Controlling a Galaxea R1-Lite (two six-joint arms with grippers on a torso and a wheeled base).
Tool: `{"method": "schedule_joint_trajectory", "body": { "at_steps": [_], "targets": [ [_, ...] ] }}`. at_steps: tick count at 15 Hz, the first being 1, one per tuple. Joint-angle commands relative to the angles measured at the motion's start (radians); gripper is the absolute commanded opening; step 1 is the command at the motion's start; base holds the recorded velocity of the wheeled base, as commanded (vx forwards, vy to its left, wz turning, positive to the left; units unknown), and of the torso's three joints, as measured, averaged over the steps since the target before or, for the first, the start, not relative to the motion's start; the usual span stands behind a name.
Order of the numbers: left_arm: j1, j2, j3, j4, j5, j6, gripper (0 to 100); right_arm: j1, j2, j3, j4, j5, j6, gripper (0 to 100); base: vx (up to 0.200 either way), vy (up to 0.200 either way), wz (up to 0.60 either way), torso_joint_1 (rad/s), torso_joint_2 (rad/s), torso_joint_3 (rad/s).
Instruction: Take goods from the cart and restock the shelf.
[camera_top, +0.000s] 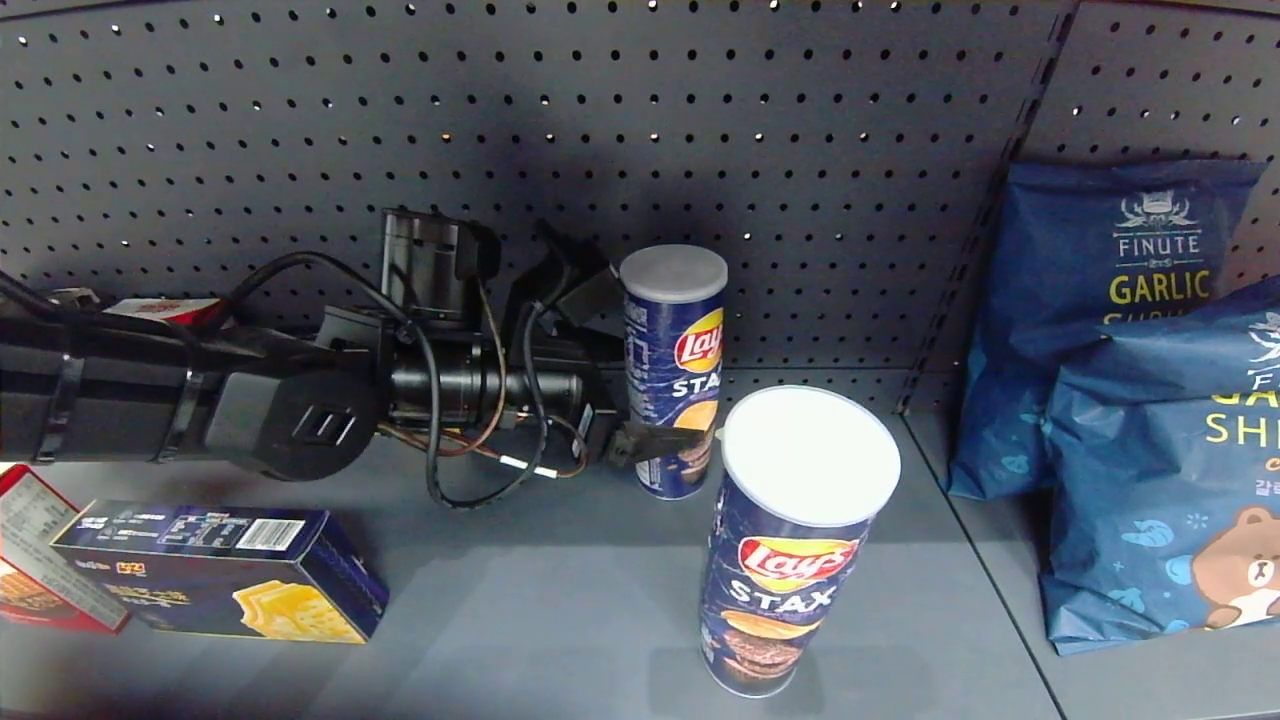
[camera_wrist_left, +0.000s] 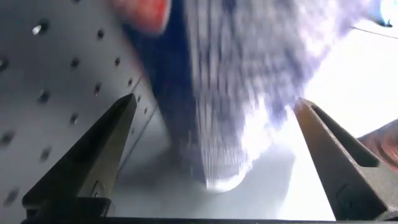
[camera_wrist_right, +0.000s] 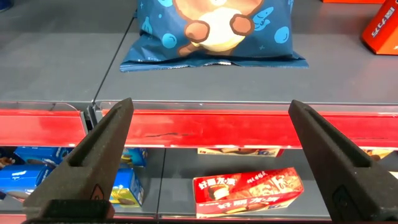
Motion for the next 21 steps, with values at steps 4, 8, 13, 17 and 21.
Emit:
{"method": "schedule_joint_trajectory", "body": {
  "at_steps": [4, 8, 13, 17, 21],
  "targets": [
    [0.057, -0.153, 0.128, -0.001, 0.023, 0.0, 100, 0.0, 0.001, 0.0, 0.0, 0.001, 0.0, 100, 0.0, 0.0, 0.0, 0.0, 0.0, 0.0],
    [0.053, -0.162, 0.165, -0.026, 0.164, -0.006, 100, 0.0, 0.001, 0.0, 0.0, 0.001, 0.0, 100, 0.0, 0.0, 0.0, 0.0, 0.0, 0.0],
    [0.043, -0.131, 0.163, -0.06, 0.222, -0.023, 100, 0.0, 0.001, 0.0, 0.0, 0.001, 0.0, 100, 0.0, 0.0, 0.0, 0.0, 0.0, 0.0],
    [0.048, -0.104, 0.16, -0.081, 0.251, -0.026, 100, 0.0, 0.001, 0.0, 0.0, -0.001, 0.0, 100, 0.0, 0.0, 0.0, 0.0, 0.0, 0.0],
    [0.049, -0.073, 0.146, -0.139, 0.294, -0.065, 100, 0.0, 0.001, 0.0, 0.0, 0.001, 0.0, 100, 0.0, 0.0, 0.0, 0.0, 0.0, 0.0]
  ]
}}
